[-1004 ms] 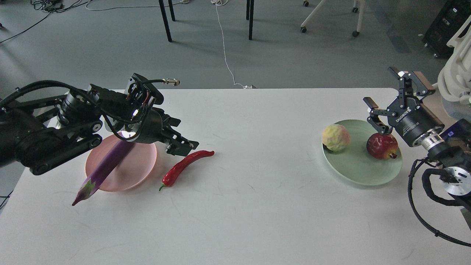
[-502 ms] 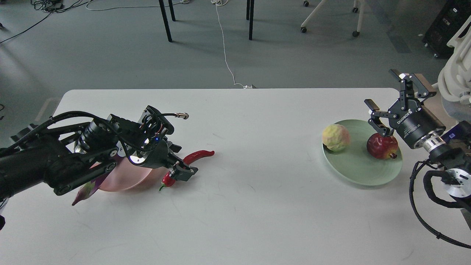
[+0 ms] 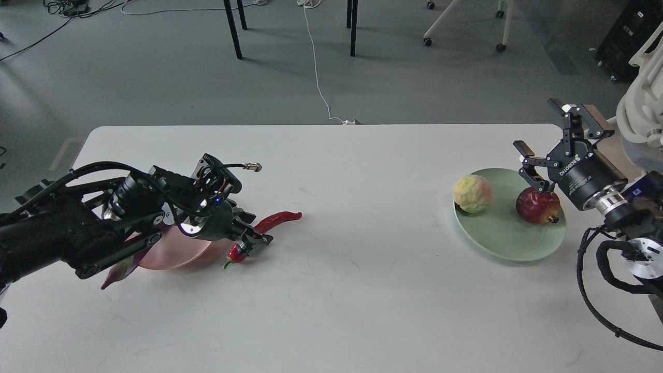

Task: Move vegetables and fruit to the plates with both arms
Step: 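Reach the left gripper down and grasp the red chili pepper, then lift the chili pepper and lower it onto the pink plate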

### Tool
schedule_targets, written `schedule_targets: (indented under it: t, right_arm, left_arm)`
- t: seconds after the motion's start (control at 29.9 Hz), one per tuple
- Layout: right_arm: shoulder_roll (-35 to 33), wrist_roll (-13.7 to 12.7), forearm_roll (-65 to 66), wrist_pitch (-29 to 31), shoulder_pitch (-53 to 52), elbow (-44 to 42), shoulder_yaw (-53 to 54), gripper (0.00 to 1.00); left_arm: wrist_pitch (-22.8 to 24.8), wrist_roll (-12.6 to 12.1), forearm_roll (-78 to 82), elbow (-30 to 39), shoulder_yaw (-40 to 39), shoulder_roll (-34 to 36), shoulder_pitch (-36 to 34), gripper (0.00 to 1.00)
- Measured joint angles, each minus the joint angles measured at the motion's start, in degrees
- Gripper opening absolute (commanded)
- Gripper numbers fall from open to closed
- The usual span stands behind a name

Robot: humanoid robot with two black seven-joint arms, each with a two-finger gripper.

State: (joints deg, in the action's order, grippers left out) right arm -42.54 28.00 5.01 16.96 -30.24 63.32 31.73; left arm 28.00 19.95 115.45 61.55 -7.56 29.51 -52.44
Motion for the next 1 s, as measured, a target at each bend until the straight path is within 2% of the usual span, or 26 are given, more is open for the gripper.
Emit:
schedule_targets:
  t: [0.03, 0.07, 0.43, 0.54, 0.67, 0.74, 0.87, 1.0]
  right_arm:
    - [0.0, 0.0, 0.0, 0.0, 0.0, 0.0, 0.0, 0.98]
    - [0.0, 0.0, 0.0, 0.0, 0.0, 0.0, 0.0, 0.98]
    - [0.0, 0.0, 0.0, 0.0, 0.0, 0.0, 0.1, 0.98]
    - [0.0, 0.0, 0.0, 0.0, 0.0, 0.0, 0.2, 0.98]
    - [0.1, 0.0, 0.0, 0.0, 0.0, -0.1, 0.2, 0.98]
    - [0.5, 0.0, 0.0, 0.0, 0.0, -0.1, 0.2, 0.98]
    - [0.8, 0.0, 0.4, -0.1, 0.0, -0.2, 0.2, 0.98]
    - [1.0, 0.0, 0.8, -0.1, 0.0, -0.2, 0.1, 0.98]
  left_arm:
    - [0.0, 0.0, 0.0, 0.0, 0.0, 0.1, 0.0, 0.22]
    - [0.0, 0.0, 0.0, 0.0, 0.0, 0.2, 0.0, 0.12]
    - [0.0, -2.3, -3.4, 1.9, -1.1, 1.3, -1.3, 0.09]
    - [0.0, -5.1, -8.7, 4.1, -1.2, 3.8, -2.7, 0.10]
    - [0.0, -11.1, -20.2, 6.4, -1.2, 8.9, -4.9, 0.10]
    - [0.0, -13.3, -25.3, 6.7, -1.1, 11.2, -5.4, 0.11]
    - [0.0, -16.8, -32.2, 6.7, -0.9, 15.5, -5.3, 0.11]
    - [0.0, -19.1, -39.3, 6.7, -0.9, 17.5, -4.9, 0.11]
